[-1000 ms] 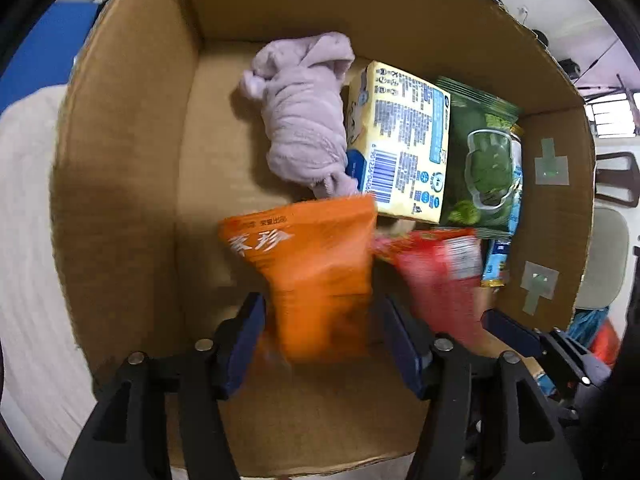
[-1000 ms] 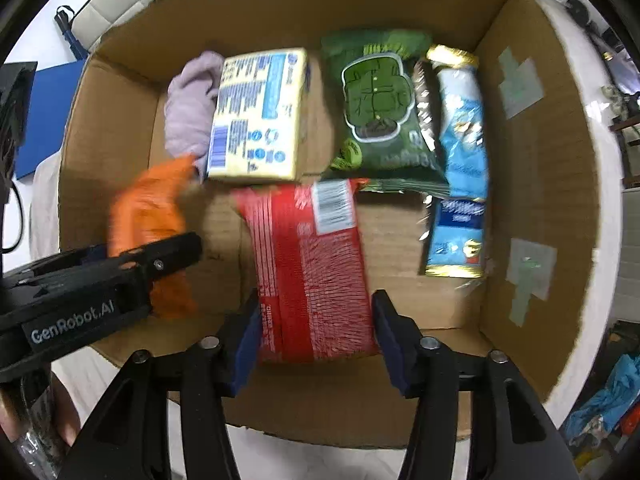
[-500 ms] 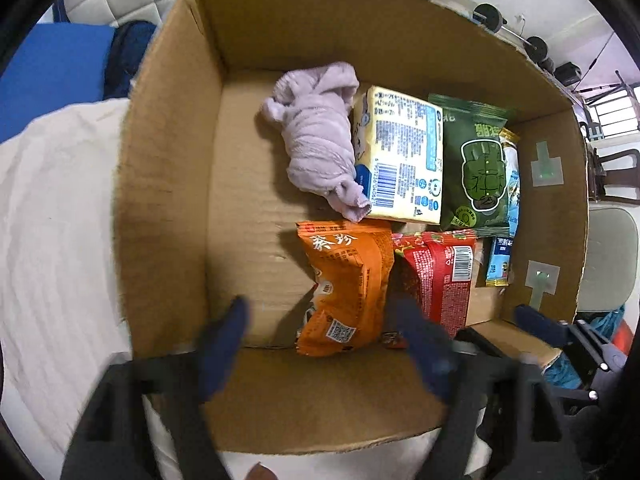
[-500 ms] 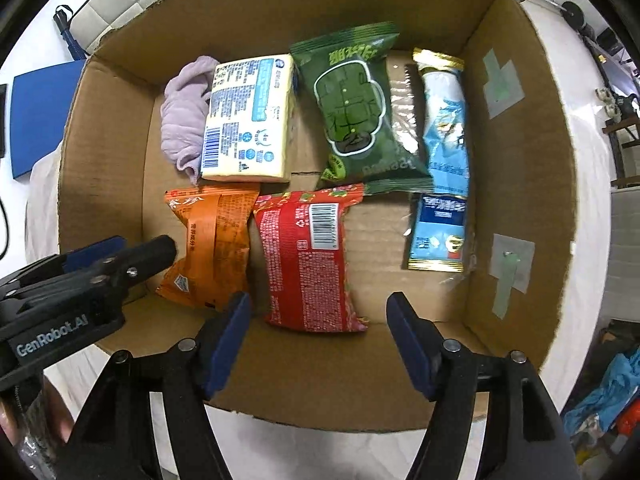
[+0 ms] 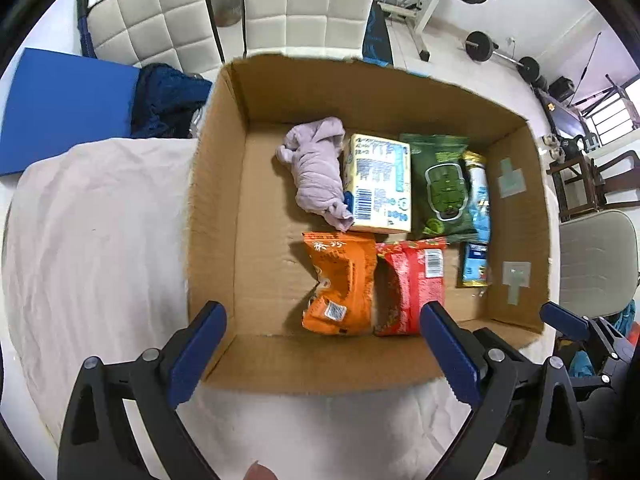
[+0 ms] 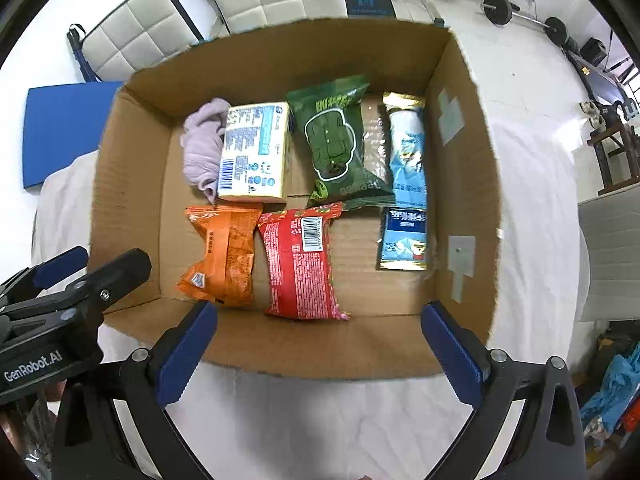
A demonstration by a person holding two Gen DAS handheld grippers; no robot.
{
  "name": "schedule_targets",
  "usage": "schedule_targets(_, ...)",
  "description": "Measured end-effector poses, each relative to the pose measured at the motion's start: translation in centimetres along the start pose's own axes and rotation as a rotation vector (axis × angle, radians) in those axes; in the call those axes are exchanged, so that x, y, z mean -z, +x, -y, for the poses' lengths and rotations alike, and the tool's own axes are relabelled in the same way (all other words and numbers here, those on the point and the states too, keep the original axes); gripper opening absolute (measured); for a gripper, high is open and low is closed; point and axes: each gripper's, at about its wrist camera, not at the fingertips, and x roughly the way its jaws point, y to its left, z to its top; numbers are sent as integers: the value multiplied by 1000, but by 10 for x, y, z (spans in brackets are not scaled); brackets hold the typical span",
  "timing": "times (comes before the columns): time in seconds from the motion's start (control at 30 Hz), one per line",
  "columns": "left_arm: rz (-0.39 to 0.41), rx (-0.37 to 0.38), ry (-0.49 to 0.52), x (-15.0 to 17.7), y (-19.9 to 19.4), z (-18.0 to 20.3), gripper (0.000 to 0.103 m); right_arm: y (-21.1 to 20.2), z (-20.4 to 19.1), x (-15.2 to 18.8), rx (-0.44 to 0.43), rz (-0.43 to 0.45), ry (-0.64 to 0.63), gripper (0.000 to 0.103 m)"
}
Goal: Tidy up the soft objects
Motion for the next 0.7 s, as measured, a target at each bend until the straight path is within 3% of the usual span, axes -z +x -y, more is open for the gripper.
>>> schedule_targets(0.37, 201, -18, 24, 52, -107, 19, 99, -100, 15, 58, 16, 168, 40, 103)
schedule_targets(0.7, 326, 5, 65, 122, -210, 44, 99, -226, 26, 154, -28, 317, 65, 103)
